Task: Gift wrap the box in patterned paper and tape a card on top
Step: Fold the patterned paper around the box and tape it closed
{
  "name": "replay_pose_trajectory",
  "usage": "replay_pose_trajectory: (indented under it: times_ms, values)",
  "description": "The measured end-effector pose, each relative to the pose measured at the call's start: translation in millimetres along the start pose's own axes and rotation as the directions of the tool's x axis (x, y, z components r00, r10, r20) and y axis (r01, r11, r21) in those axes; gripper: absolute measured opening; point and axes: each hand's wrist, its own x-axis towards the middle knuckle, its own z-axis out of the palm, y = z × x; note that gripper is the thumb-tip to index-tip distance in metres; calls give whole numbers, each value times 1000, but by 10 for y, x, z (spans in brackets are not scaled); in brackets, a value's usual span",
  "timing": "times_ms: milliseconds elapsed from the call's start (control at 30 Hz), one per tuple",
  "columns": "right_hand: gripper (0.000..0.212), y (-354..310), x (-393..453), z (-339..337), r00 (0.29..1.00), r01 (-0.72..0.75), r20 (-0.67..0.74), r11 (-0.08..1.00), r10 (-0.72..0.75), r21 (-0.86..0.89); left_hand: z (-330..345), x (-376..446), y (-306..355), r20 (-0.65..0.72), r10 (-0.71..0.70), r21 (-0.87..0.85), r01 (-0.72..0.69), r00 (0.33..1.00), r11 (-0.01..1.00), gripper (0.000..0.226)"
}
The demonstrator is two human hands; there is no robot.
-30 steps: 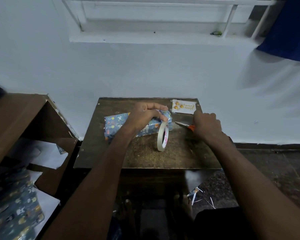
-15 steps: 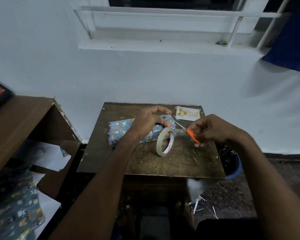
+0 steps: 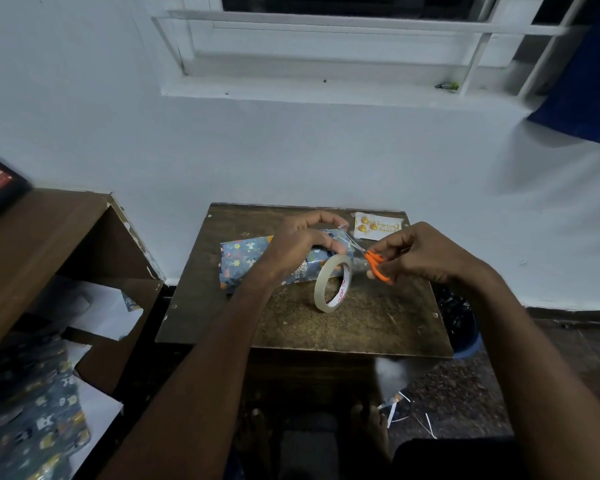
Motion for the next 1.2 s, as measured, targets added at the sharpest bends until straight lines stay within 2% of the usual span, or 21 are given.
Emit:
replay_pose_trajectory:
  times_ms: [500, 833, 1067, 1200]
  values:
    - [33, 6, 71, 31, 998, 17, -54, 997, -21, -76, -8, -14, -7, 7, -2, -19, 2, 1000, 1000, 36]
    - [31, 61, 87, -2, 994, 42, -87, 964, -66, -261, -7, -24, 16, 16, 12, -18, -12, 1000, 1000, 35]
    - [25, 114, 95, -51, 958, -24, -269, 905, -101, -425, -8, -31, 14, 17, -1, -75, 2, 1000, 997, 38]
    - [36, 95, 113, -1, 917, 72, -311, 872, -249, -484, -3, -25, 16, 30, -14, -111, 17, 999, 994, 35]
